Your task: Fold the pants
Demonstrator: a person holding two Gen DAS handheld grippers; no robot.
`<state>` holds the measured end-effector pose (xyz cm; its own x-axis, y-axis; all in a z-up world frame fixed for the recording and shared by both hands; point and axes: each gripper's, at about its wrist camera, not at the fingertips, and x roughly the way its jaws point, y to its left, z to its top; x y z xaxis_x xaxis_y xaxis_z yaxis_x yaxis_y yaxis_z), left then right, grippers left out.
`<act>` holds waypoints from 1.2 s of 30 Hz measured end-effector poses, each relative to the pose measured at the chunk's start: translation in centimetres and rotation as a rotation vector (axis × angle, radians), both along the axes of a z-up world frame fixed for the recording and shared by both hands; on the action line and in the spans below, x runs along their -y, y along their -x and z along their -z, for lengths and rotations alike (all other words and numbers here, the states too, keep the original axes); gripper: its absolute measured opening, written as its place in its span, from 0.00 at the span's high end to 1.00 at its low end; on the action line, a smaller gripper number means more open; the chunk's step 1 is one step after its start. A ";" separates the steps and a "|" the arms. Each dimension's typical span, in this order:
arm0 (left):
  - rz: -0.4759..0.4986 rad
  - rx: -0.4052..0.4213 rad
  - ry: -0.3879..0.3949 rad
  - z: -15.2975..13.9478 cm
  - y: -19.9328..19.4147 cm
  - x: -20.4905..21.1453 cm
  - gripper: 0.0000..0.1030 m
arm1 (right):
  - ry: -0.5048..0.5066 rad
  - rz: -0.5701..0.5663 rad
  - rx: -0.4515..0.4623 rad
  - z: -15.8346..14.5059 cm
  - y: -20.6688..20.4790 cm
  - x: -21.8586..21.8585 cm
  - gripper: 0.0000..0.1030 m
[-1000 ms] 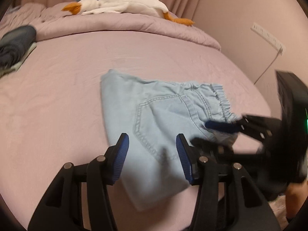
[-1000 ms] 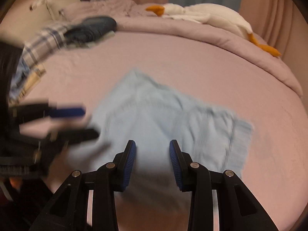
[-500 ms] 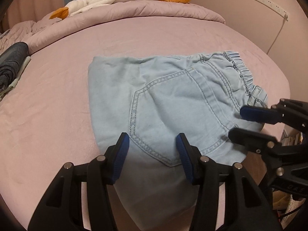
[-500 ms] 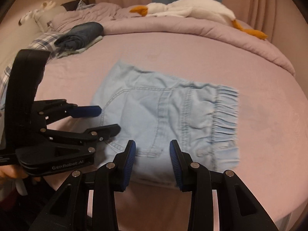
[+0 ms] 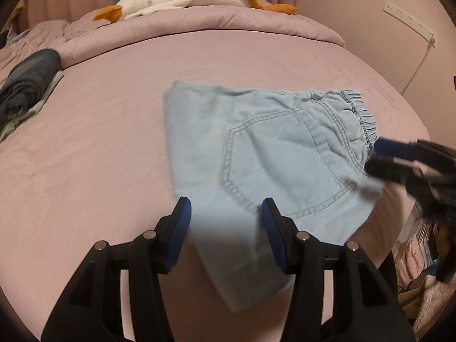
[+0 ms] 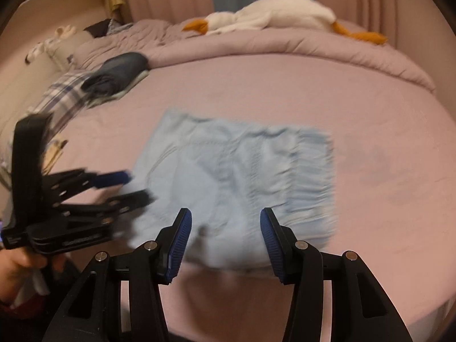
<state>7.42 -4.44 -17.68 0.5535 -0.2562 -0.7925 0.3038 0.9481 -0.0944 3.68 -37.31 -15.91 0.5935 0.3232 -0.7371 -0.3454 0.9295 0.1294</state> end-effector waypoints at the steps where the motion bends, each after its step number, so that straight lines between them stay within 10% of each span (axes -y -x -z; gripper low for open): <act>1: -0.004 -0.002 -0.009 0.2 0.2 -0.1 0.50 | 0.030 0.029 0.004 0.1 -0.5 0.3 0.51; 10: -0.019 -0.020 0.005 0.7 0.3 -0.6 0.48 | 0.229 0.039 0.008 2.3 -2.5 -1.9 0.45; 24: -0.081 -0.034 0.098 -0.6 1.0 -2.5 0.47 | -0.323 0.187 -0.138 1.9 -1.5 7.4 0.40; 36: -0.081 -0.049 0.106 -0.4 0.8 -2.6 0.45 | -0.394 0.222 -0.208 2.9 -1.2 8.7 0.36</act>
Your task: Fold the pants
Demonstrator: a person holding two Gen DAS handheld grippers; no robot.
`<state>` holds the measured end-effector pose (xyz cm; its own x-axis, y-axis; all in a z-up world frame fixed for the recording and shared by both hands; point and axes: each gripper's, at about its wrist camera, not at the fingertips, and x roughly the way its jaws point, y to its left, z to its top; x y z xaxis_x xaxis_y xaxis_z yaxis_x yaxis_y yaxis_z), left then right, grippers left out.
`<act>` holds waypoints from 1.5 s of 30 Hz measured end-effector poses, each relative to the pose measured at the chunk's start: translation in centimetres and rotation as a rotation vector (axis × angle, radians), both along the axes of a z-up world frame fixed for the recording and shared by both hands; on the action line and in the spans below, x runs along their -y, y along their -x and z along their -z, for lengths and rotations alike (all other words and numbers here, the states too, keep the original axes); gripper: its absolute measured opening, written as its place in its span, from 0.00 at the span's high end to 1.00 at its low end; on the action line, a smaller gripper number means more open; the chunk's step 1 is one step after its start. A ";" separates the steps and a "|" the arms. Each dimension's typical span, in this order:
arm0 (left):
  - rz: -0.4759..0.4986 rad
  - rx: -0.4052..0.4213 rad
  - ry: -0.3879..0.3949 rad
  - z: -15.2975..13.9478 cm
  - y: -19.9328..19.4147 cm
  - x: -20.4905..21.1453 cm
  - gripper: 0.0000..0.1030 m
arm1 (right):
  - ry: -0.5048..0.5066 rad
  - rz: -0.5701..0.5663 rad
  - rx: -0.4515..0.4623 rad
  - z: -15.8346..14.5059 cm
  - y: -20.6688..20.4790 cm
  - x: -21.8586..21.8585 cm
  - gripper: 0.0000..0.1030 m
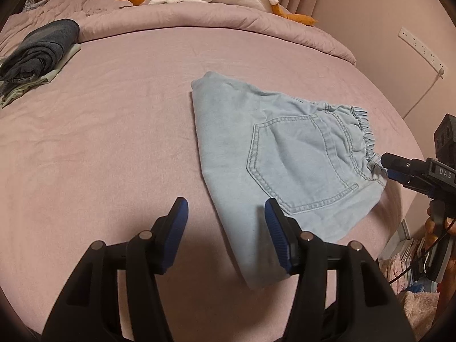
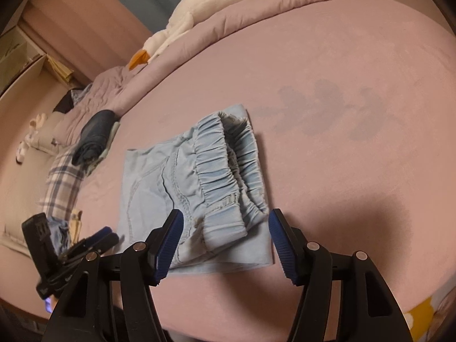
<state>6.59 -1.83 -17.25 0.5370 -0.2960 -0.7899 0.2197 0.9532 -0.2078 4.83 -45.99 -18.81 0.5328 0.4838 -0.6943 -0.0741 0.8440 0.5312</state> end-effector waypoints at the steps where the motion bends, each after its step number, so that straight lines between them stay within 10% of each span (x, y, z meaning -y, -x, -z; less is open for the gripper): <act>1: -0.001 -0.003 0.002 0.1 0.0 0.0 0.44 | -0.007 -0.003 -0.009 0.2 -0.1 0.0 0.35; 45: 0.106 -0.144 0.275 1.8 -5.0 0.5 0.26 | 0.068 -0.197 -0.044 1.5 -6.1 -3.2 0.17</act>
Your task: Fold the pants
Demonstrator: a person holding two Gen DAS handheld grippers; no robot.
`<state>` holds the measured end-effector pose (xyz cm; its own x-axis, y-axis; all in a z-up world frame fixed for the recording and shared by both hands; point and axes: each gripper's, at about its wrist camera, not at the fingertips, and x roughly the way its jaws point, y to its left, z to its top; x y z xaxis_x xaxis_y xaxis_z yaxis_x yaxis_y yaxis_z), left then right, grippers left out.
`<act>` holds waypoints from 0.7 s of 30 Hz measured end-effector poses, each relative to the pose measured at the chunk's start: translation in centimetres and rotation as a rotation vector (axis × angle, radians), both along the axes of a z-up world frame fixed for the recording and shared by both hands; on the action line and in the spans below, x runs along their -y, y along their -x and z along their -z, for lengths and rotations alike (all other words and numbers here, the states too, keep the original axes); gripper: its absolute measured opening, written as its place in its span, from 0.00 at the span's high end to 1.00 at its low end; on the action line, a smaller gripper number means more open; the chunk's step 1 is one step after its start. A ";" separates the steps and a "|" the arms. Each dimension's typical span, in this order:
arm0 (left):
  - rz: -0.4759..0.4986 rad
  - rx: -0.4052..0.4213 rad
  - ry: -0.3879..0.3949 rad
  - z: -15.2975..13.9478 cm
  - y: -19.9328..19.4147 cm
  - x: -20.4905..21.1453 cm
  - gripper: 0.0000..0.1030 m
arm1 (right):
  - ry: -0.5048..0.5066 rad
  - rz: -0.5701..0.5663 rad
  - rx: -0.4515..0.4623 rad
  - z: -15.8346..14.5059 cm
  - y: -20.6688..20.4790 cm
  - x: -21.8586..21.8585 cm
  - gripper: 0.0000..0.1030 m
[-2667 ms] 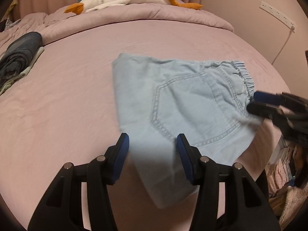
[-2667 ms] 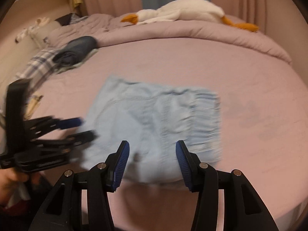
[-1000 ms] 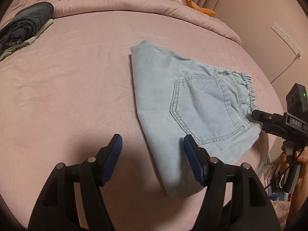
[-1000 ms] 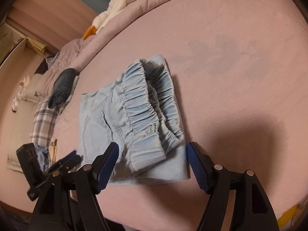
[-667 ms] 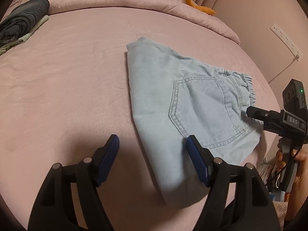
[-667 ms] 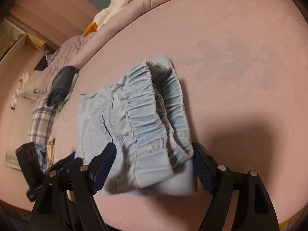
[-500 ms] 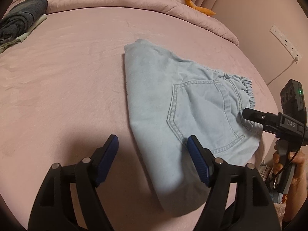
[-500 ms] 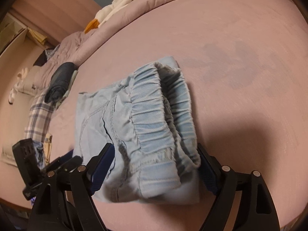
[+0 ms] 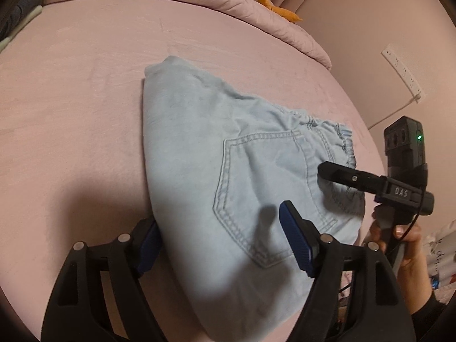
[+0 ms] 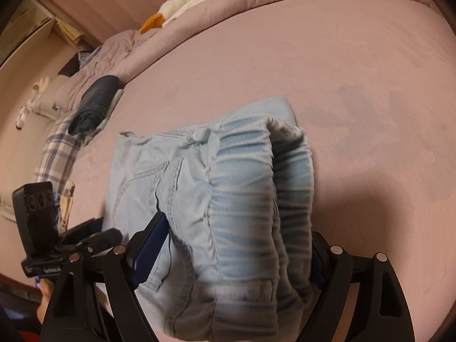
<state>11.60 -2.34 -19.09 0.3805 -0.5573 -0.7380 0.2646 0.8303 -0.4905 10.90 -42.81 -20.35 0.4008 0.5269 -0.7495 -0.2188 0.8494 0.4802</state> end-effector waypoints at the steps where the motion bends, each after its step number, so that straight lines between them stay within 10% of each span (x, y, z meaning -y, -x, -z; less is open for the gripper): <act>1: -0.003 -0.006 0.012 0.0 -0.2 0.0 0.26 | -0.004 -0.002 0.003 0.0 -0.1 -0.1 0.17; 21: -0.004 -0.022 0.090 -0.1 -2.3 0.8 0.24 | -0.092 0.003 0.049 0.2 -1.2 -0.7 0.20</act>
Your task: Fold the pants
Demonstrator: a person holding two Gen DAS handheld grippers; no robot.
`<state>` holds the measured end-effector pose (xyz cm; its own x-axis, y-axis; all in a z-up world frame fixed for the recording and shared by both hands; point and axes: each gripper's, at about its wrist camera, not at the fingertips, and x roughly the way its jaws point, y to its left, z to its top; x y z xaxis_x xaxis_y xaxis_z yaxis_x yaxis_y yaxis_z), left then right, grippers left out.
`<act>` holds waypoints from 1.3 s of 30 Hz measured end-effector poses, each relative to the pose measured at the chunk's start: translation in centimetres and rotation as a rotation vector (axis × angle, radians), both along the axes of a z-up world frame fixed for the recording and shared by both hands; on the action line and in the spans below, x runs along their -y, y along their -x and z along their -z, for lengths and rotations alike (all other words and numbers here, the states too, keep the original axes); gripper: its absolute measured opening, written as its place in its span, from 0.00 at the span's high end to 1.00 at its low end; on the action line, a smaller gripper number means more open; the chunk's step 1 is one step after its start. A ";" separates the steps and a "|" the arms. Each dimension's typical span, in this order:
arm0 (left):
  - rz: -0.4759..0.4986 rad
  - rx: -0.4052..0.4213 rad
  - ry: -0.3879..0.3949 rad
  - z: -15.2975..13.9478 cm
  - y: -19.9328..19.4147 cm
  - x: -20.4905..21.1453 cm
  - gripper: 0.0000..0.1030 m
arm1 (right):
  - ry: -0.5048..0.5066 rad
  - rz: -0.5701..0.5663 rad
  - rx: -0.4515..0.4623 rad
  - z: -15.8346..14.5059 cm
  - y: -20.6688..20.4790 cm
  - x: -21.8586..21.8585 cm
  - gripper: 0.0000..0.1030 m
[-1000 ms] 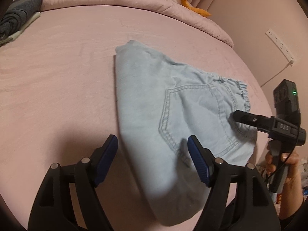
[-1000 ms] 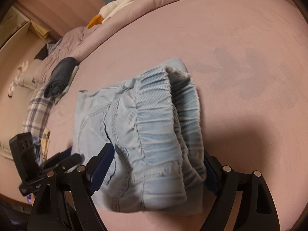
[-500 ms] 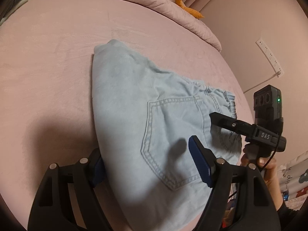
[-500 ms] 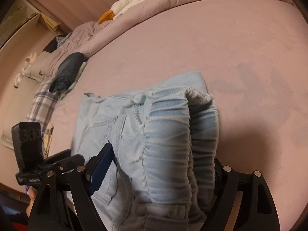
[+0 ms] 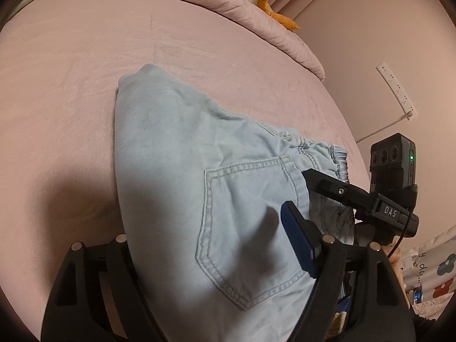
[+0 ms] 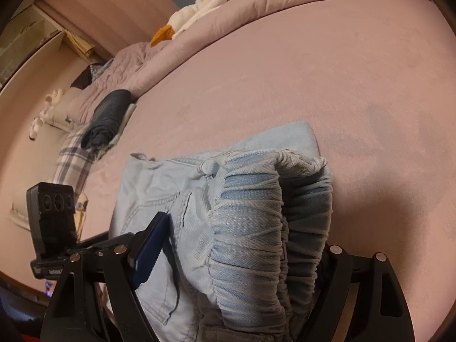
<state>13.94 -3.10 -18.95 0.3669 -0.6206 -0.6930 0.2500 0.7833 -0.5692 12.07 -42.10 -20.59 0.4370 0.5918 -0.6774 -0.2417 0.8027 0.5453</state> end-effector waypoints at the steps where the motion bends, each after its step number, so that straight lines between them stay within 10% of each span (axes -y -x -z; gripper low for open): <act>1: 0.000 0.003 -0.008 0.0 0.0 0.1 0.24 | 0.004 0.005 0.004 0.0 0.1 0.0 0.21; 14: -0.029 0.017 -0.119 -0.3 0.0 0.8 0.40 | 0.122 0.054 0.047 -0.8 0.8 -0.9 0.36; 28: -0.101 0.039 -0.168 -1.2 0.7 0.3 0.81 | 0.241 0.072 0.162 -3.0 2.7 -2.6 0.51; 39: -0.126 0.108 -0.201 -2.7 2.2 0.5 0.84 | 0.239 0.071 0.240 -4.8 4.4 -3.5 0.57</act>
